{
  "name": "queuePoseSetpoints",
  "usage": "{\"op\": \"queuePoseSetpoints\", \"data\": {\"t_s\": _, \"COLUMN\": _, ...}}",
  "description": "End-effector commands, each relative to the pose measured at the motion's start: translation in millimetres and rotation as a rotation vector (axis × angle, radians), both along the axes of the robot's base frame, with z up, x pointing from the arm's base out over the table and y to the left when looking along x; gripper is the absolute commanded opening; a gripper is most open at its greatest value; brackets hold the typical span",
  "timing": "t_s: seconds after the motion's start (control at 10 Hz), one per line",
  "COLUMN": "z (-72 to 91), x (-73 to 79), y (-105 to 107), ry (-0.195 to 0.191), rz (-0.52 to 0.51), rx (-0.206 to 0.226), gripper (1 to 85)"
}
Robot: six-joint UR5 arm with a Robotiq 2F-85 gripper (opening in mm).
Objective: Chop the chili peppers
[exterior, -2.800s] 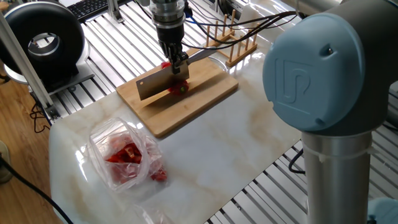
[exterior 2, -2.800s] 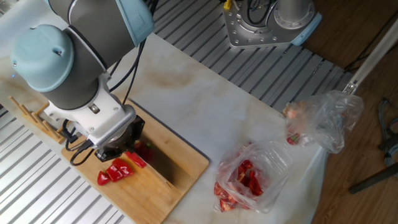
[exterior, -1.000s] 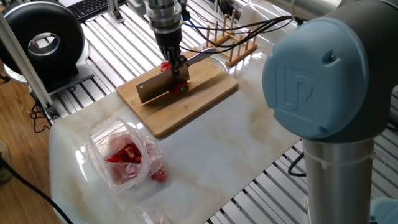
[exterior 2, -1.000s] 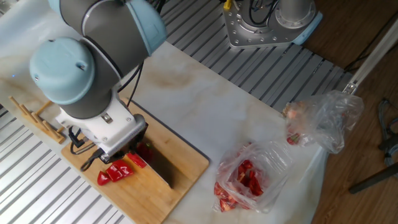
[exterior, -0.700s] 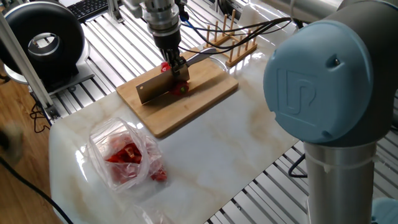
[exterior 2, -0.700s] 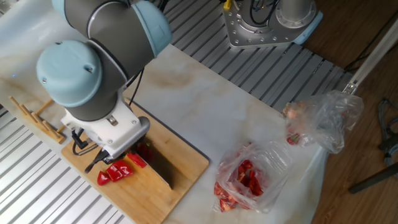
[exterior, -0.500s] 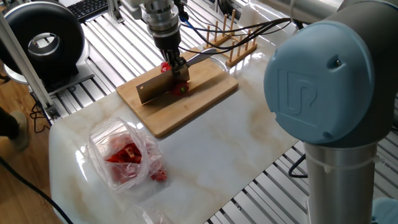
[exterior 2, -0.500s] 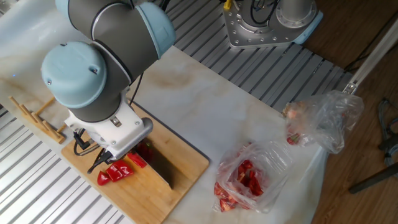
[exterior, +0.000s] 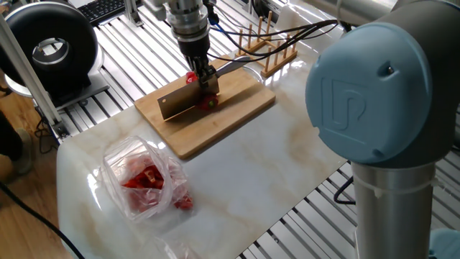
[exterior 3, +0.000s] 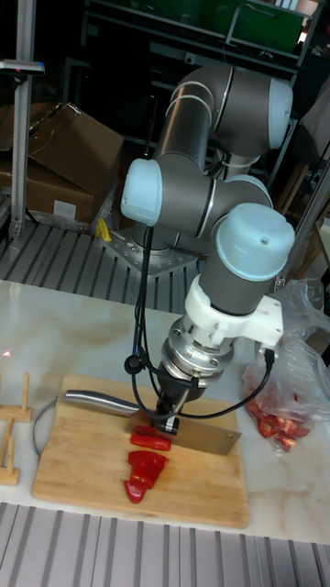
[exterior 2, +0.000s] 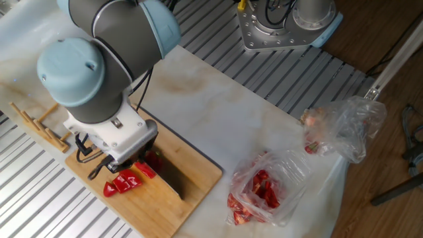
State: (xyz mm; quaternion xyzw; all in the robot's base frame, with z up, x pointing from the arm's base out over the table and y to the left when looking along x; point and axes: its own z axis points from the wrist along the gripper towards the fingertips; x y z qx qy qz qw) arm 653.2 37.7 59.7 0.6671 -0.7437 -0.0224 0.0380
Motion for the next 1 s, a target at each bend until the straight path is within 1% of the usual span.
{"op": "queuePoseSetpoints", "data": {"t_s": 0.0, "z": -2.7, "x": 4.8, "y": -1.1, "ry": -0.030, "rz": 0.008, "rx": 0.060, "gripper": 1.3}}
{"op": "queuePoseSetpoints", "data": {"t_s": 0.1, "z": 1.0, "x": 7.0, "y": -0.7, "ry": -0.034, "rz": 0.011, "rx": 0.063, "gripper": 1.3}}
{"op": "queuePoseSetpoints", "data": {"t_s": 0.2, "z": 5.2, "x": 10.5, "y": 5.4, "ry": -0.041, "rz": 0.011, "rx": 0.079, "gripper": 1.3}}
{"op": "queuePoseSetpoints", "data": {"t_s": 0.4, "z": 12.0, "x": 14.3, "y": 14.2, "ry": -0.046, "rz": 0.009, "rx": 0.095, "gripper": 1.3}}
{"op": "queuePoseSetpoints", "data": {"t_s": 0.5, "z": 5.9, "x": 13.5, "y": 18.7, "ry": -0.050, "rz": 0.002, "rx": 0.116, "gripper": 1.3}}
{"op": "queuePoseSetpoints", "data": {"t_s": 0.6, "z": -8.5, "x": 10.9, "y": 18.8, "ry": -0.059, "rz": -0.002, "rx": 0.127, "gripper": 1.3}}
{"op": "queuePoseSetpoints", "data": {"t_s": 0.7, "z": -6.9, "x": 9.5, "y": 8.0, "ry": -0.060, "rz": 0.002, "rx": 0.070, "gripper": 1.3}}
{"op": "queuePoseSetpoints", "data": {"t_s": 0.8, "z": -0.8, "x": 9.9, "y": 2.7, "ry": -0.055, "rz": 0.010, "rx": 0.040, "gripper": 1.3}}
{"op": "queuePoseSetpoints", "data": {"t_s": 0.9, "z": 2.2, "x": 9.9, "y": 1.6, "ry": -0.050, "rz": 0.012, "rx": 0.031, "gripper": 1.3}}
